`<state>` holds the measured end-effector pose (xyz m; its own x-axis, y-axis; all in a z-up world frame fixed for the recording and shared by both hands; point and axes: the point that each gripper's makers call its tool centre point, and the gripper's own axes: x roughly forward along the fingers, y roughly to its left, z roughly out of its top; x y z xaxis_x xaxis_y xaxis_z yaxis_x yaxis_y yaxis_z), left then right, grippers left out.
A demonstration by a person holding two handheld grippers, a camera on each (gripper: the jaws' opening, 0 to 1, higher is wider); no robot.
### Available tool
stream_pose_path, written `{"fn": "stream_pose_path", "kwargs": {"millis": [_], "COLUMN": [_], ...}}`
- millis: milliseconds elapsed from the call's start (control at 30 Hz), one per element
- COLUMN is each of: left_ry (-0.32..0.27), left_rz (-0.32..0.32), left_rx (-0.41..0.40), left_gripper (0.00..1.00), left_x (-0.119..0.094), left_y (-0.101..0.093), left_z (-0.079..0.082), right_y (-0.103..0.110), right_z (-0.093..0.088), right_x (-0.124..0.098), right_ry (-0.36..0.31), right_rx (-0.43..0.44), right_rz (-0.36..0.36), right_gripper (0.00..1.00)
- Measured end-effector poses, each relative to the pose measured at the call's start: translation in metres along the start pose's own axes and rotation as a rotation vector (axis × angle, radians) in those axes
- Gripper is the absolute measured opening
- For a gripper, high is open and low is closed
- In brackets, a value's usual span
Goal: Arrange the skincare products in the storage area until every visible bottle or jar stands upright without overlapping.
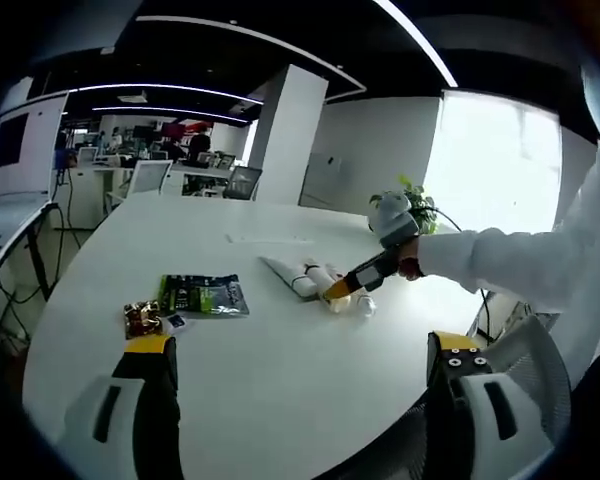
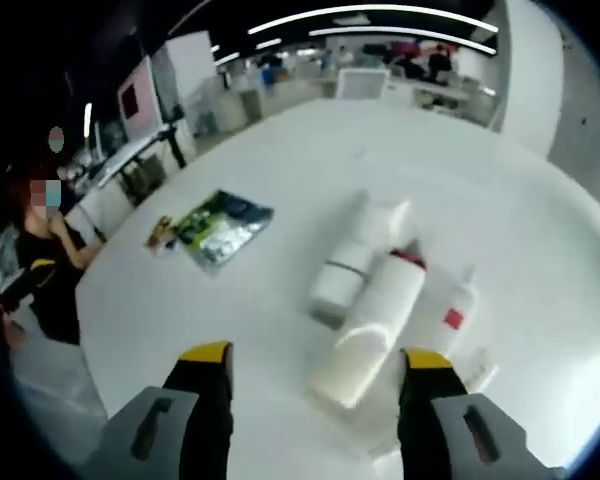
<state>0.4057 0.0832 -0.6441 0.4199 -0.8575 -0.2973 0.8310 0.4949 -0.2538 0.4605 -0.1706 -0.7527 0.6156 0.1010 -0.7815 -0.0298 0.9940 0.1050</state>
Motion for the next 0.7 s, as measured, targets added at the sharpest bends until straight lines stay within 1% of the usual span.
{"fn": "stream_pose_path", "kwargs": {"millis": [100, 133, 200, 367, 500, 700], "left_ry": [-0.001, -0.002, -0.003, -0.002, -0.006, -0.007], "left_rz": [0.000, -0.001, -0.001, -0.004, -0.006, -0.007], "left_rx": [-0.004, -0.005, -0.007, -0.013, -0.017, -0.026], "left_gripper": [0.99, 0.99, 0.99, 0.99, 0.99, 0.99], "left_x": [0.000, 0.000, 0.000, 0.000, -0.001, -0.001], "left_y": [0.000, 0.000, 0.000, -0.001, -0.001, -0.001], "left_z": [0.000, 0.000, 0.001, 0.000, 0.001, 0.001], "right_y": [-0.008, -0.009, -0.013, -0.015, -0.017, -0.022], "right_z": [-0.001, -0.001, -0.001, -0.005, -0.005, -0.007], "right_x": [0.004, 0.005, 0.006, 0.012, 0.016, 0.020], "right_ry": [0.028, 0.029, 0.045, 0.097, 0.108, 0.132], "right_rx": [0.010, 0.008, 0.028, -0.002, 0.005, 0.010], "right_rz": [-0.032, -0.033, -0.056, -0.073, -0.076, -0.088], "right_gripper": [0.57, 0.56, 0.50, 0.42, 0.43, 0.40]}}
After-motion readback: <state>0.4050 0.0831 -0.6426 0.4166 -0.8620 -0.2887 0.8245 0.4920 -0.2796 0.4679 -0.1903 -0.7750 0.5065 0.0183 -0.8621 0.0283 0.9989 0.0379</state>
